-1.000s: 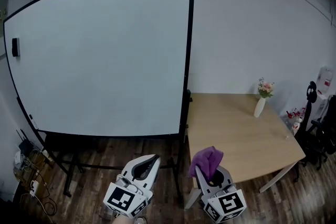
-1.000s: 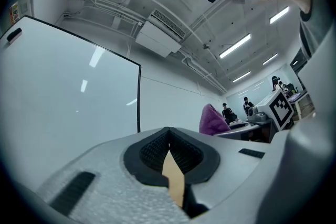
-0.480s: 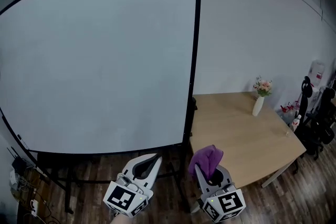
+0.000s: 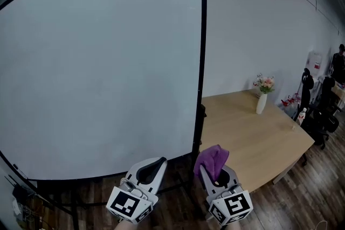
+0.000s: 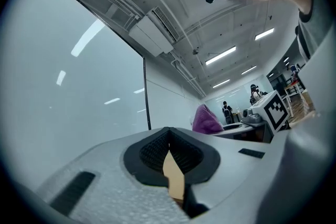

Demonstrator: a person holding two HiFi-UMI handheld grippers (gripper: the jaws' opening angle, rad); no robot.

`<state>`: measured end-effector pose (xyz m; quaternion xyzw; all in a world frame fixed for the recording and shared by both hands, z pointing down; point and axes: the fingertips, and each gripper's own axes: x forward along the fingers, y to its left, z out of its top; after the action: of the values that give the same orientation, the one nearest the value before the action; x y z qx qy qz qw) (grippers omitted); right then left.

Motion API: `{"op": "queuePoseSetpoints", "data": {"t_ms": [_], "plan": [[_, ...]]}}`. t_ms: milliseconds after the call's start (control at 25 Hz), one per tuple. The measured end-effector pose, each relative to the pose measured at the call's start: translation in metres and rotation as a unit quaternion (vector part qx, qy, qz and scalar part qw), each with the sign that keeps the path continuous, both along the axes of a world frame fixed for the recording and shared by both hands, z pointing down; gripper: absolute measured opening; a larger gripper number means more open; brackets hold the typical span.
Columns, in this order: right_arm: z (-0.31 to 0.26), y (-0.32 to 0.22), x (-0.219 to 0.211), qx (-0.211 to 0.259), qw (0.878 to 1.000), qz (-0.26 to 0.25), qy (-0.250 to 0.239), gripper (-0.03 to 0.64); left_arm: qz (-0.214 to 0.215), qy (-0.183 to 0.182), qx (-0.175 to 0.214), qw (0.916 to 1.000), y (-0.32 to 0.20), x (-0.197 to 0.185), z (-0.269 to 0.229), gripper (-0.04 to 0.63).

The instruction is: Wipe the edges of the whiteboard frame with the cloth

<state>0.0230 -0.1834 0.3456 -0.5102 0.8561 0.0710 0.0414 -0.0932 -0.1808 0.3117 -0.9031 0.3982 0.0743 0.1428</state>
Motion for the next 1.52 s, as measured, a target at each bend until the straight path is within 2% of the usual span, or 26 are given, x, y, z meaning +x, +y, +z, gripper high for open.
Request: {"op": "queuePoseSetpoints", "data": {"t_ms": [360,640,880,1200,1320,1520], "plan": [[-0.031,-0.021,0.003,0.033,0.998,0.053,0.026,0.086,0.046,-0.009,0.014,0.9988,-0.024,0.001,-0.014,0.017],[-0.051,-0.062,0.019,0.043,0.996,0.068,0.044,0.086,0.058,-0.008,0.019,0.9981,-0.056,0.015,-0.024,0.017],[-0.089,-0.114,0.040,0.074,0.992,0.071,0.067,0.084,0.052,-0.010,0.016,0.9985,-0.092,0.043,-0.031,0.017],[-0.159,-0.176,0.058,0.123,0.986,0.051,0.095,0.084,0.008,0.001,0.033,0.9994,-0.140,0.070,-0.065,0.015],[-0.182,-0.196,0.061,0.141,0.984,0.036,0.100,0.084,0.000,0.011,0.035,0.9993,-0.153,0.077,-0.074,0.017],[-0.223,-0.217,0.055,0.176,0.977,0.018,0.120,0.084,-0.021,0.005,0.024,0.9995,-0.164,0.083,-0.081,0.015]]}}
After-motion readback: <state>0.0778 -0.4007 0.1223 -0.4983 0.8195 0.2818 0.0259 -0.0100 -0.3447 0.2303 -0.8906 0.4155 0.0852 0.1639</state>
